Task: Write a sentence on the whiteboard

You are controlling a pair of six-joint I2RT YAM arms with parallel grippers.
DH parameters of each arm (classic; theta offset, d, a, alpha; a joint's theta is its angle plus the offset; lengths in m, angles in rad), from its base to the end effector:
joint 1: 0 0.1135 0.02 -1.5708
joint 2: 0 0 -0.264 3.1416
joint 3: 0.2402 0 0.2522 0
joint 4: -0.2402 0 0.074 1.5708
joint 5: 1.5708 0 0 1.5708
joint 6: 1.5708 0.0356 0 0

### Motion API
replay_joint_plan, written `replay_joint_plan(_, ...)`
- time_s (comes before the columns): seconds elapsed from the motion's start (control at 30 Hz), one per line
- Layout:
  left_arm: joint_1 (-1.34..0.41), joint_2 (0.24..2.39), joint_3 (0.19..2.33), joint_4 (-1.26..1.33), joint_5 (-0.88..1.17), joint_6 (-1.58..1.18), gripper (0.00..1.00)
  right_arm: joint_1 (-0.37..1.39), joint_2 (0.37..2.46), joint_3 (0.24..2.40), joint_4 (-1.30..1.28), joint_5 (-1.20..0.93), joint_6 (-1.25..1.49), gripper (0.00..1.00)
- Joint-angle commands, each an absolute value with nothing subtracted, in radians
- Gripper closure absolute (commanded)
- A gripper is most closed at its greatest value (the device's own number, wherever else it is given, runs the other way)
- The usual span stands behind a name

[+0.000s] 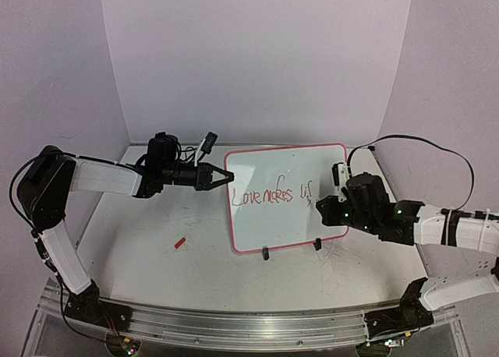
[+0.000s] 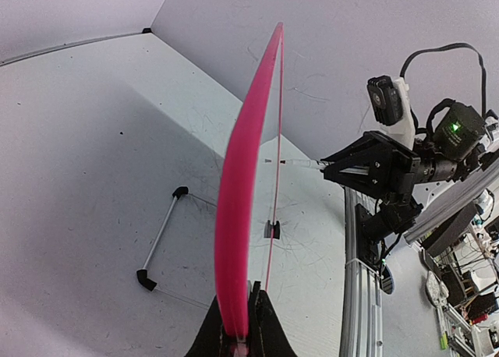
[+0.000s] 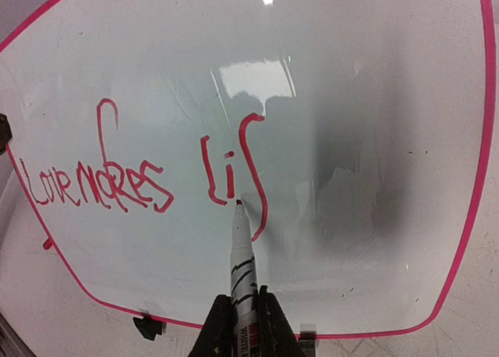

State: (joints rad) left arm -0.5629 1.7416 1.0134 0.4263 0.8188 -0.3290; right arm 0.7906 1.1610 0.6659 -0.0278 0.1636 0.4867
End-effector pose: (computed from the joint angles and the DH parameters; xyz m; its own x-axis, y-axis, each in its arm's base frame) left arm 0.3088 -0.2256 0.2262 -0.5463 0.0837 -0.8334 0.8218 0.2458 -0.5140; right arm 0.1824 0.1760 0.2376 -0.5921 0.0578 -0.8038 -0.3678 0.8681 0.3333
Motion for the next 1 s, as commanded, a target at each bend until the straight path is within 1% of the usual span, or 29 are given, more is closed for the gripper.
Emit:
replay_joint_plan(0.0, -0.564, 1.748, 1.012, 0.348, 0.720, -0.245, 1.00, 0.788, 1.159, 0.713, 0.021, 0.204, 0.468, 1.00)
replay_joint_plan(0.5, -0.564, 1.758, 1.020, 0.347, 0.723, -0.245, 1.00, 0.788, 1.203, 0.716, 0.024, 0.235, 0.471, 1.00)
replay_joint_plan(0.8, -0.565, 1.754, 1.020, 0.345, 0.724, -0.245, 1.00, 0.788, 1.187, 0.715, -0.044, 0.345, 0.501, 1.00)
replay_joint_plan(0.87, -0.565, 1.752, 1.018, 0.345, 0.723, -0.245, 1.00, 0.788, 1.175, 0.716, -0.043, 0.331, 0.486, 1.00)
replay_joint_plan(0.97, -0.565, 1.752, 1.018, 0.344, 0.725, -0.245, 1.00, 0.788, 1.140, 0.702, 0.011, 0.255, 0.450, 1.00)
